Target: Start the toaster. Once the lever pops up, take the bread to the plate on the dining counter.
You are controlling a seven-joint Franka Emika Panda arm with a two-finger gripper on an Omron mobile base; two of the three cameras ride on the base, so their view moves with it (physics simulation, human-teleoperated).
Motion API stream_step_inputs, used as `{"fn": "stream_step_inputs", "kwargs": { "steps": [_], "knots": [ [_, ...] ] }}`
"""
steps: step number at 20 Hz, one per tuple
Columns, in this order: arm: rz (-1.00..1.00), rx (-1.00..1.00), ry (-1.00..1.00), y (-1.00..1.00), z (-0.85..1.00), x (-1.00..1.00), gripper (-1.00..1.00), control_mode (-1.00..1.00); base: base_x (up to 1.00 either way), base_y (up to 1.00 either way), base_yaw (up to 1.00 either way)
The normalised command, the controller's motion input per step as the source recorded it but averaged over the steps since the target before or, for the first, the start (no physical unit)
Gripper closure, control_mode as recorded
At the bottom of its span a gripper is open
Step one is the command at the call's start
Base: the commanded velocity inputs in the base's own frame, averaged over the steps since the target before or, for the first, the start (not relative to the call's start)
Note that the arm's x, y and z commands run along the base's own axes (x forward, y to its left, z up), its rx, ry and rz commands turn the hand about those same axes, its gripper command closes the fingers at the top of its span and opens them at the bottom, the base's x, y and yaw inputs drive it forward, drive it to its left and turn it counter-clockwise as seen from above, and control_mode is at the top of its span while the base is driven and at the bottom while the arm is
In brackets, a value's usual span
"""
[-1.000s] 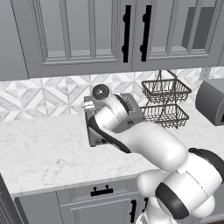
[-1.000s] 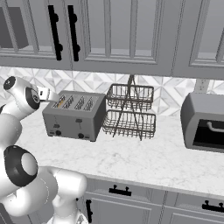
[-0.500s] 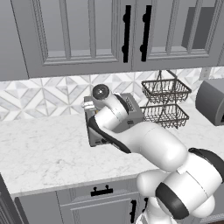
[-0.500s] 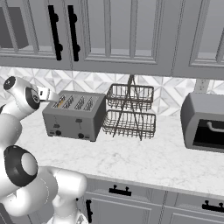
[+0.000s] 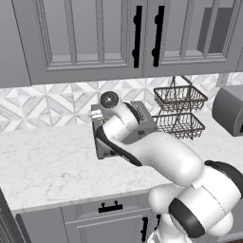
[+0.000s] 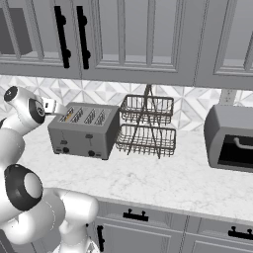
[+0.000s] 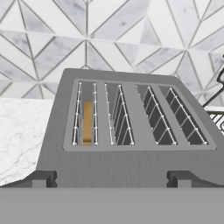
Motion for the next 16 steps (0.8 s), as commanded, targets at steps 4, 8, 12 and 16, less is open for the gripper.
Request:
{"fn": "stream_step_inputs", "kwargs": {
  "steps": [4, 8, 12, 16],
  "knots": [
    [0.00, 0.00, 0.00, 0.00, 0.00, 0.00, -1.00, -1.00, 0.00, 0.00, 0.00],
    [0.00, 0.00, 0.00, 0.00, 0.00, 0.00, -1.00, -1.00, 0.00, 0.00, 0.00],
    [0.00, 0.00, 0.00, 0.00, 0.00, 0.00, -1.00, -1.00, 0.00, 0.00, 0.00],
    [0.00, 0.00, 0.00, 0.00, 0.00, 0.00, -1.00, -1.00, 0.00, 0.00, 0.00]
  ]
}}
